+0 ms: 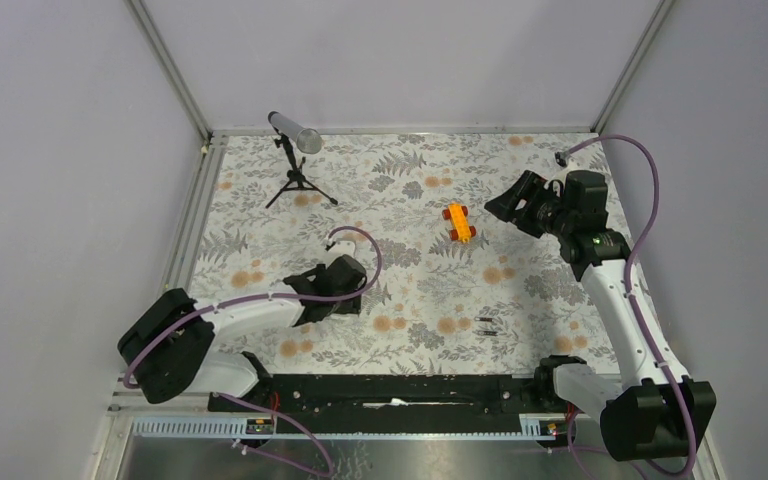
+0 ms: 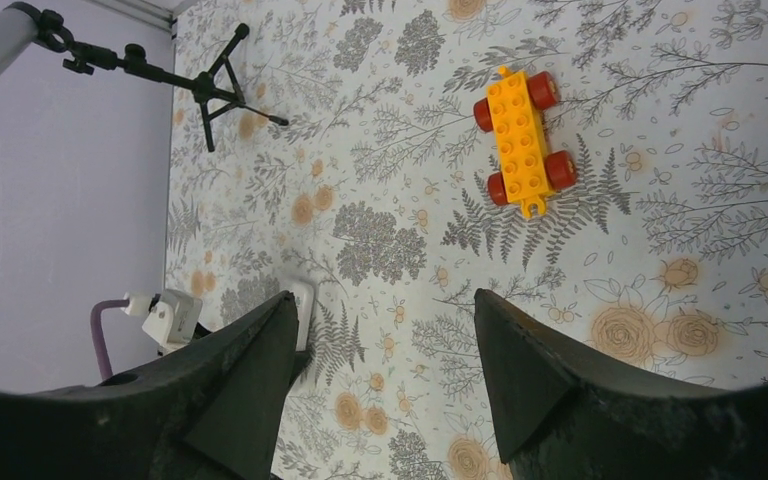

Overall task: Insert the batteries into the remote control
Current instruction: Pick up the remote control from the center of the board, then adjust the remote control.

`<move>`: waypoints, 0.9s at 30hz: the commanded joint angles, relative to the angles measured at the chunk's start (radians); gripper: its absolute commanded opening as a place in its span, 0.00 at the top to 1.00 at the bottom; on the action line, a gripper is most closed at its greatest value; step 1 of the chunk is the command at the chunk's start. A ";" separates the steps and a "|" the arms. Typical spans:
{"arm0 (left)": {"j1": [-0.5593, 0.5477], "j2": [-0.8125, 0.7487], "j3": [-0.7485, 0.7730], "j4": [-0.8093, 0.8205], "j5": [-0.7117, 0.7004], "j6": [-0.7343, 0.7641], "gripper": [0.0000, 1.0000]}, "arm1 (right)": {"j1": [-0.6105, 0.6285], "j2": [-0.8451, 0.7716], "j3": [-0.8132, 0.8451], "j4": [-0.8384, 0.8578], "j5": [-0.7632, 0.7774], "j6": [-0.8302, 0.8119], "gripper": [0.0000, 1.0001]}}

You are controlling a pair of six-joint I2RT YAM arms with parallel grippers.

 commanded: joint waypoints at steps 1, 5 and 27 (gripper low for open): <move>-0.001 -0.056 0.111 -0.030 0.104 0.086 0.60 | 0.018 0.003 -0.019 0.058 -0.083 -0.004 0.29; 0.045 -0.088 0.226 -0.020 0.446 0.181 0.60 | 0.077 0.031 -0.057 0.165 -0.163 0.017 0.29; 0.420 -0.072 0.524 -0.303 1.418 0.378 0.60 | 0.344 0.181 -0.061 0.938 -0.561 -0.216 0.17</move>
